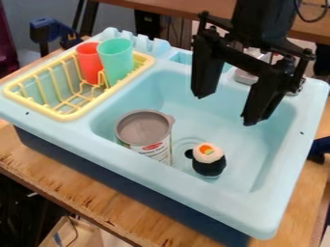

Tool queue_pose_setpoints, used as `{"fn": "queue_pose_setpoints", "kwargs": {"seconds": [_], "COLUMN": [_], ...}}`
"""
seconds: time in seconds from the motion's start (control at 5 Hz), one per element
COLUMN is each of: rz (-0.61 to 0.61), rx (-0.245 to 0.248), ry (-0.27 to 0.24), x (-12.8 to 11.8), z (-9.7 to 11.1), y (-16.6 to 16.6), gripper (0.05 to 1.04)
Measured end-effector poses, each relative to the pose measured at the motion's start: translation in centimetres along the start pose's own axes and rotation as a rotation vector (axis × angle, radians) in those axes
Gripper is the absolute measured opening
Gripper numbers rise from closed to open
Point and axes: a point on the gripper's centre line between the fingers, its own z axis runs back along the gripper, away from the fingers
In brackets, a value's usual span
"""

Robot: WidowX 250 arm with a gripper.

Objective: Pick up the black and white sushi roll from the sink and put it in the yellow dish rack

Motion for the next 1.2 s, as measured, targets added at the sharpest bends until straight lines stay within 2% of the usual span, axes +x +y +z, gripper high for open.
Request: {"fn": "queue_pose_setpoints", "kwargs": {"seconds": [0.2,0.4,0.8,1.2], "rz": [-0.001,-0.02,-0.028,-0.068], "rx": [0.006,0.018,0.018,-0.049], "ry": [0.033,0.016,-0.045,-0.127], "x": [0.2,0.6,1.0,2.2], "z": [-1.0,-2.0,-4.2,-5.4], "y": [-0.1,0.4,2.0,2.7], "gripper": [1.001,1.001,1.0,1.0]}}
